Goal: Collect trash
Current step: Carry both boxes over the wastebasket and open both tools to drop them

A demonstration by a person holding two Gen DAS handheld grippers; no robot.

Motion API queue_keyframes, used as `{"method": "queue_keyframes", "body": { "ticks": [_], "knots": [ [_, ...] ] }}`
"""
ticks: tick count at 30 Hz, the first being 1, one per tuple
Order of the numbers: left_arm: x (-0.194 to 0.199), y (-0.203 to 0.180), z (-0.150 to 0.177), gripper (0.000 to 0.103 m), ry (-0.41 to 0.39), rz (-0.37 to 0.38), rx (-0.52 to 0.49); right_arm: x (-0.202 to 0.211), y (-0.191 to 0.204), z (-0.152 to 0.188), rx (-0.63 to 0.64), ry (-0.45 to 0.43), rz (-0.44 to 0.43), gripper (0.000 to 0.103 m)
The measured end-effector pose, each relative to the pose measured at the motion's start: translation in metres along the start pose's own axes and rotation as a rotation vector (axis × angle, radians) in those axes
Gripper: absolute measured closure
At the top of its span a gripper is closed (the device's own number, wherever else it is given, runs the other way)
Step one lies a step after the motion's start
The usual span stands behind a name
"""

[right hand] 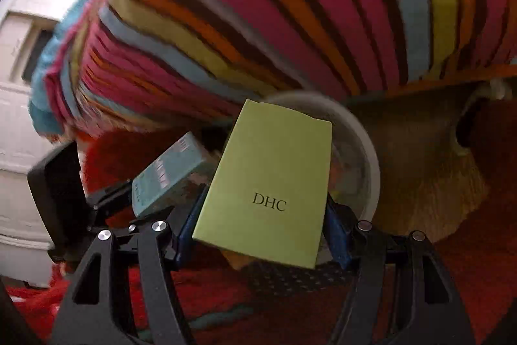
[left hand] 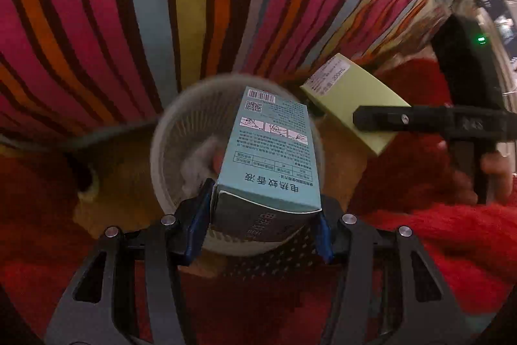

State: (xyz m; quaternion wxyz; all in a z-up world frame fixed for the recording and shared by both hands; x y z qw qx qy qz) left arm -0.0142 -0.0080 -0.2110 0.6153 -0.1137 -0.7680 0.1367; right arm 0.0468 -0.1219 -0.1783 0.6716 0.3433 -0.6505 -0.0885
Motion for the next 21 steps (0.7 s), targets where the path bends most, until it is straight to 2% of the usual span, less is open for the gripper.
{"method": "queue_keyframes", "body": {
  "ticks": [6, 7, 8, 9, 11, 13, 17, 21],
  "knots": [
    [-0.024, 0.006, 0.000, 0.048, 0.057, -0.053, -0.016, -0.024, 0.005, -0.001, 0.038, 0.058, 0.044, 0.038],
    [-0.028, 0.008, 0.002, 0.044, 0.081, -0.069, -0.010, -0.025, 0.002, 0.004, 0.040, 0.061, 0.061, 0.036],
    [-0.030, 0.011, 0.002, 0.034, 0.093, -0.090, -0.008, -0.026, 0.000, 0.002, 0.041, 0.059, 0.082, 0.027],
    [-0.031, 0.013, 0.001, 0.032, 0.097, -0.120, -0.011, -0.025, -0.002, -0.001, 0.038, 0.049, 0.095, 0.024],
    [-0.032, 0.015, 0.002, 0.027, 0.085, -0.160, -0.011, -0.022, -0.006, -0.003, 0.020, 0.036, 0.094, 0.024],
    [-0.030, 0.019, 0.002, 0.023, 0.074, -0.175, 0.004, -0.017, -0.020, 0.010, -0.003, 0.025, 0.092, 0.024],
    [-0.024, 0.024, -0.001, 0.023, 0.050, -0.160, 0.030, -0.008, -0.032, 0.016, -0.025, 0.008, 0.108, 0.024],
    [-0.015, 0.026, -0.008, 0.023, 0.012, -0.179, 0.024, 0.001, -0.026, 0.013, 0.013, -0.019, 0.151, 0.024]
  ]
}}
Point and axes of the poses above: each gripper's, at about its wrist camera, not at the fingertips, and x roughly against the way its jaws point, y to its left, z to its underside, the point moved 10 cm from there along -x, roughly the way its jaws point, and after that the axes turned 2 degrees about -z, right-handed, at the moved point
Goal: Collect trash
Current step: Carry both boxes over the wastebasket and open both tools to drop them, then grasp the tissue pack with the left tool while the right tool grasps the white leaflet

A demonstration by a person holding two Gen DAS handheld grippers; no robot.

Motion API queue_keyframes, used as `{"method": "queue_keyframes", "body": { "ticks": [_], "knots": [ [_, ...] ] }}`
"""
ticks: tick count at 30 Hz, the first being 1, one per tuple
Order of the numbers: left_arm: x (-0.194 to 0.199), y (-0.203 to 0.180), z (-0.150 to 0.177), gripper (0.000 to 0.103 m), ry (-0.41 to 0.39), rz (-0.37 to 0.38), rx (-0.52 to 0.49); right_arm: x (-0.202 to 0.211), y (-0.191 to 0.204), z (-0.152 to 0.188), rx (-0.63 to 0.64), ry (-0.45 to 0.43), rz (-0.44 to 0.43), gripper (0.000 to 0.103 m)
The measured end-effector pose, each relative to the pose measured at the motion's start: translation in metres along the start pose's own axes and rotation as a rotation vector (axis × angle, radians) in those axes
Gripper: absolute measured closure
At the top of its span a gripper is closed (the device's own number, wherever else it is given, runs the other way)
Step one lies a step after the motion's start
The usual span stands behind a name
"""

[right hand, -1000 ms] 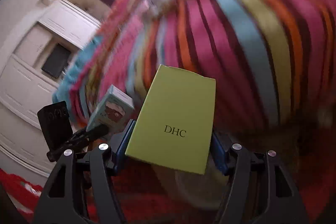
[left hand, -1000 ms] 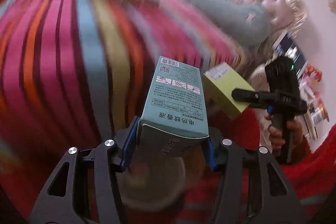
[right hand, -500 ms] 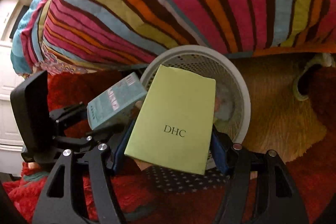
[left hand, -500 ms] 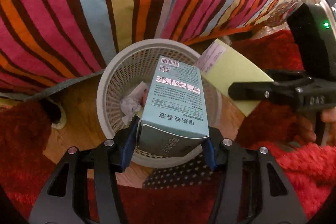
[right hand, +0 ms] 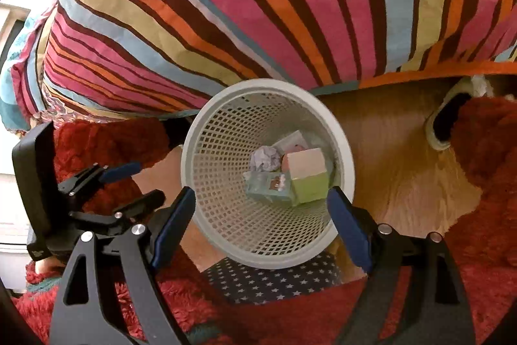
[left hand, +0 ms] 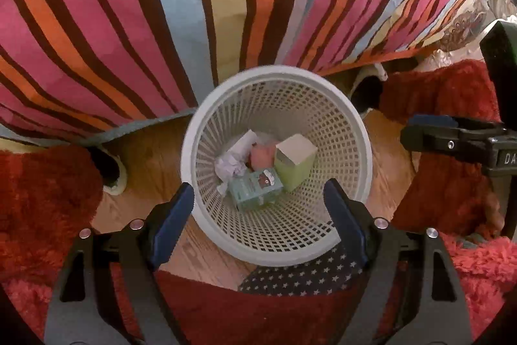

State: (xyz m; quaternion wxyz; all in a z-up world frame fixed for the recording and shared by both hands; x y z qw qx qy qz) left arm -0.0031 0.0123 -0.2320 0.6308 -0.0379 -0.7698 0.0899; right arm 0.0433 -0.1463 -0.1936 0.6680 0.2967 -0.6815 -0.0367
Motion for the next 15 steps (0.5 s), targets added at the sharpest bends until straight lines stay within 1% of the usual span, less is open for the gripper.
{"method": "queue_keyframes", "body": {
  "ticks": [3, 5, 6, 7, 8, 9, 10, 11, 12, 14, 15],
  "knots": [
    [0.018, -0.001, -0.008, 0.023, -0.027, -0.004, -0.014, 0.018, 0.010, -0.009, 0.062, -0.048, 0.044, 0.024],
    [0.037, -0.005, -0.017, 0.023, -0.055, 0.026, -0.019, 0.036, 0.015, -0.021, 0.101, -0.111, 0.067, 0.024],
    [0.052, -0.006, -0.025, 0.023, -0.086, 0.043, -0.028, 0.055, 0.022, -0.033, 0.130, -0.174, 0.080, 0.024],
    [0.073, -0.007, -0.038, 0.023, -0.137, 0.049, -0.041, 0.069, 0.026, -0.043, 0.146, -0.225, 0.083, 0.024],
    [0.093, -0.005, -0.051, 0.023, -0.186, 0.049, -0.055, 0.089, 0.032, -0.058, 0.163, -0.295, 0.085, 0.024],
    [0.107, -0.004, -0.062, 0.023, -0.226, 0.045, -0.062, 0.103, 0.036, -0.071, 0.170, -0.346, 0.090, 0.024],
    [0.124, -0.001, -0.076, 0.023, -0.273, 0.037, -0.070, 0.123, 0.041, -0.091, 0.175, -0.427, 0.103, 0.024],
    [0.143, 0.004, -0.095, 0.023, -0.332, 0.023, -0.080, 0.138, 0.044, -0.108, 0.179, -0.489, 0.111, 0.023],
    [0.160, 0.011, -0.117, 0.023, -0.387, 0.005, -0.089, 0.156, 0.047, -0.133, 0.175, -0.562, 0.136, 0.023],
    [0.181, 0.032, -0.163, 0.023, -0.475, -0.088, -0.073, 0.173, 0.053, -0.173, 0.159, -0.647, 0.159, 0.023],
    [0.185, 0.039, -0.179, 0.023, -0.499, -0.117, -0.061, 0.180, 0.055, -0.196, 0.145, -0.684, 0.163, 0.023]
  ]
}}
Point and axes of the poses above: each gripper's, at about its wrist camera, not at the fingertips, and x roughly against the way its jaws point, y to its left, z to its underside, the point moved 10 cm from there along -x, roughly the way its jaws point, and after that the axes turned 2 degrees about -z, right-handed, at the moved point
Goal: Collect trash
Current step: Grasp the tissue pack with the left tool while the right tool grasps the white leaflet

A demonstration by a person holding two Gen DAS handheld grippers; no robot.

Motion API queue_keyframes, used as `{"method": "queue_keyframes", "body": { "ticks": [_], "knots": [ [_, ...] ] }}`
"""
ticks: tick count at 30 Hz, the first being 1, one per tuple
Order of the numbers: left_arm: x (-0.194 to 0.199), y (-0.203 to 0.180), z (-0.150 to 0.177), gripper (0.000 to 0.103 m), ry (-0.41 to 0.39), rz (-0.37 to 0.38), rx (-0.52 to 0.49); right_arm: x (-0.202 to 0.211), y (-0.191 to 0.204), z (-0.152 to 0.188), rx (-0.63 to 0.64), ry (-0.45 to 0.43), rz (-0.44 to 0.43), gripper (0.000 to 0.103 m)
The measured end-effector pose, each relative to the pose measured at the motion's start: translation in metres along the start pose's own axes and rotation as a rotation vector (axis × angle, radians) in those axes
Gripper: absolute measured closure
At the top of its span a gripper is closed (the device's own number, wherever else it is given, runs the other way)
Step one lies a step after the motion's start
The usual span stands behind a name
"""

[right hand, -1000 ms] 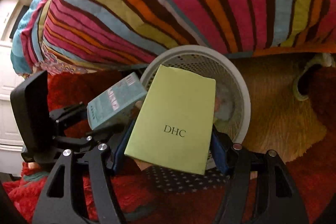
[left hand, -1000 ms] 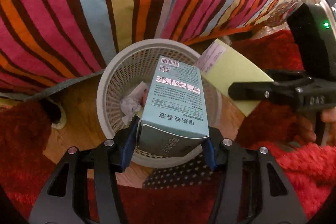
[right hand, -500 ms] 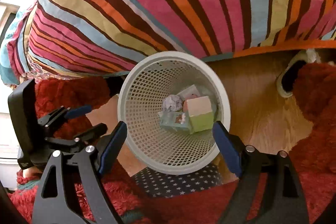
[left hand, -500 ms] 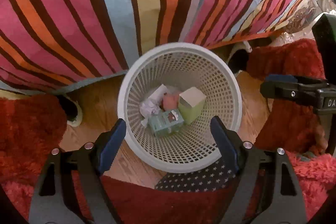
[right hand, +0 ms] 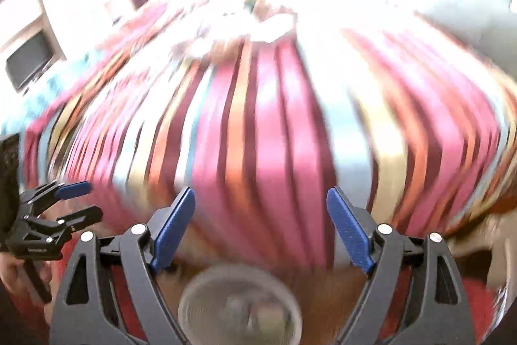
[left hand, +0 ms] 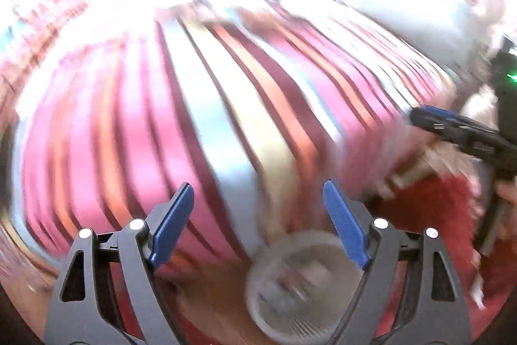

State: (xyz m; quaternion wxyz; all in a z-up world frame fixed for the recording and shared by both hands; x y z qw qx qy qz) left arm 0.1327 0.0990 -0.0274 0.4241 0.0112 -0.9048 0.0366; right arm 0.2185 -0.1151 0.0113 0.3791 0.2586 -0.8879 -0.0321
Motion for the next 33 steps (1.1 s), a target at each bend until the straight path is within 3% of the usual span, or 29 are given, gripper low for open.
{"method": "queue_keyframes", "body": {
  "ticks": [5, 9, 12, 17, 23, 29, 33],
  "knots": [
    [-0.057, 0.043, -0.095, 0.023, -0.051, -0.070, 0.057, -0.051, -0.014, -0.069, -0.091, -0.053, 0.052, 0.023],
    [-0.099, 0.053, -0.145, 0.023, -0.038, -0.068, 0.083, -0.094, -0.021, -0.100, -0.125, -0.007, 0.079, 0.023],
    [-0.118, 0.049, -0.169, 0.023, -0.039, -0.047, 0.046, -0.111, -0.020, -0.115, -0.133, 0.032, 0.072, 0.023],
    [-0.147, 0.048, -0.189, 0.023, -0.012, -0.035, -0.013, -0.129, -0.018, -0.128, -0.124, 0.063, 0.086, 0.023],
    [-0.171, 0.043, -0.188, 0.023, 0.031, -0.020, -0.072, -0.150, -0.019, -0.133, -0.123, 0.090, 0.100, 0.023],
    [-0.188, 0.038, -0.195, 0.023, 0.039, -0.010, -0.065, -0.173, -0.022, -0.138, -0.107, 0.138, 0.161, 0.023],
    [-0.203, 0.040, -0.201, 0.023, 0.063, -0.054, -0.079, -0.190, -0.025, -0.138, -0.105, 0.189, 0.211, 0.024]
  ]
}}
Point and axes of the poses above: each gripper's, at about its wrist camera, not at the fingertips, and x roughly against the way its jaws point, y to its left, z to its underside, the point moved 10 cm from there along -x, roughly the way its jaws point, and after that the axes turned 2 degrees about -z, right-handed, at the moved point
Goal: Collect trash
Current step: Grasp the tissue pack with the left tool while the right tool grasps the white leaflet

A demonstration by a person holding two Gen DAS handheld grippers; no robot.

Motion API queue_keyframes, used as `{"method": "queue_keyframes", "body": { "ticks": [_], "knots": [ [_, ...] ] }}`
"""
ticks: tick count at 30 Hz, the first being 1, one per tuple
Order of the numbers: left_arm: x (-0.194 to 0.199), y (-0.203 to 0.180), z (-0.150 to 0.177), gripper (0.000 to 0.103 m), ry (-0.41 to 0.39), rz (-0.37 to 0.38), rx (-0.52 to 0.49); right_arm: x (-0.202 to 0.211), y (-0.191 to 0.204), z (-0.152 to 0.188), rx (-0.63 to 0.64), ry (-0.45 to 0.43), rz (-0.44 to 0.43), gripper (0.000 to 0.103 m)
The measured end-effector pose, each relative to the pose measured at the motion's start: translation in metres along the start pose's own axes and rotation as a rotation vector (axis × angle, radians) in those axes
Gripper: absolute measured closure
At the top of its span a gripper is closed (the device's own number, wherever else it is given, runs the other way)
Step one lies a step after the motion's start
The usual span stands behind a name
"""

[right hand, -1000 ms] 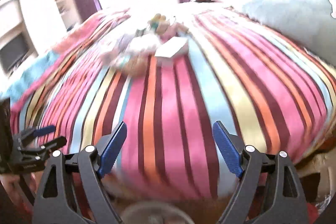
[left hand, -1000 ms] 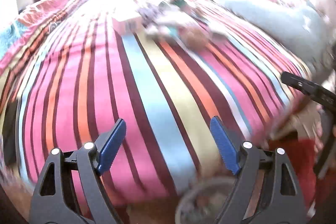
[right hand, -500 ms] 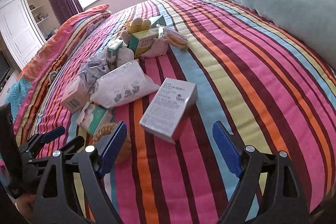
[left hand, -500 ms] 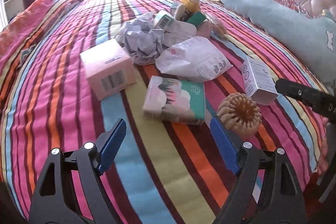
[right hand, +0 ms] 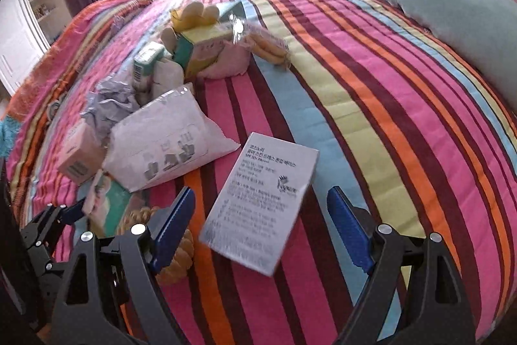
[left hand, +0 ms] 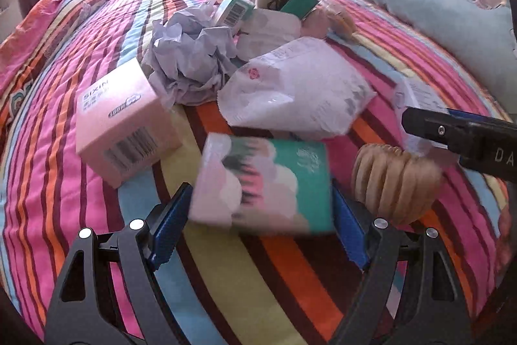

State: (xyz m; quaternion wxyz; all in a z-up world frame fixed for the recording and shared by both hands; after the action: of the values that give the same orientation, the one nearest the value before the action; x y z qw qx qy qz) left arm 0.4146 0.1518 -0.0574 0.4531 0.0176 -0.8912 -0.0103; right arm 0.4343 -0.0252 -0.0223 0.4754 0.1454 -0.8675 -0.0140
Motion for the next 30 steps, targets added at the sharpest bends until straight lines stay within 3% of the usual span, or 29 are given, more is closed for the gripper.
{"method": "queue_keyframes", "body": {
  "ticks": [2, 6, 7, 9, 11, 23, 26, 30],
  "knots": [
    [-0.002, 0.000, -0.002, 0.023, 0.003, -0.011, 0.000, -0.009, 0.000, 0.001, 0.006, 0.016, 0.020, 0.023],
    [0.000, 0.004, 0.000, 0.026, -0.005, 0.000, 0.043, -0.011, 0.000, 0.002, 0.014, 0.008, -0.021, 0.025],
    [0.001, 0.006, -0.001, 0.031, -0.008, -0.011, 0.045, -0.008, -0.002, 0.003, 0.027, 0.001, -0.033, 0.028],
    [0.005, 0.010, 0.003, 0.032, -0.016, -0.001, 0.068, -0.001, -0.008, 0.007, 0.016, -0.006, -0.053, 0.051],
    [0.014, 0.011, 0.010, 0.032, -0.033, 0.014, 0.095, 0.010, -0.017, 0.015, 0.011, -0.019, -0.087, 0.055],
    [0.101, 0.006, 0.084, 0.032, -0.142, 0.077, 0.180, 0.095, -0.047, 0.049, 0.019, -0.133, -0.224, 0.056],
    [0.136, 0.000, 0.112, 0.032, -0.165, 0.093, 0.173, 0.126, -0.042, 0.071, 0.080, -0.157, -0.286, 0.056],
    [0.186, -0.028, 0.167, 0.032, -0.191, 0.113, 0.122, 0.167, -0.032, 0.131, 0.143, -0.149, -0.378, 0.056]
  ]
}}
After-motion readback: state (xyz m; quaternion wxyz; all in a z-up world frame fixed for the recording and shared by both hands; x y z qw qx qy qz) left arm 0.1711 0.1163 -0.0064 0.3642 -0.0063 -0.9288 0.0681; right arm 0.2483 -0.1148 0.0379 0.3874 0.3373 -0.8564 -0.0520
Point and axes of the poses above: each gripper's, at about its wrist camera, not at the fingertips, and x roughly against the way its jaws point, y to its left, z to its underside, the point moved 10 cm from there along -x, roughly the way its jaws point, and after that the axes turned 2 degrees about -z, right-handed, at the moved point
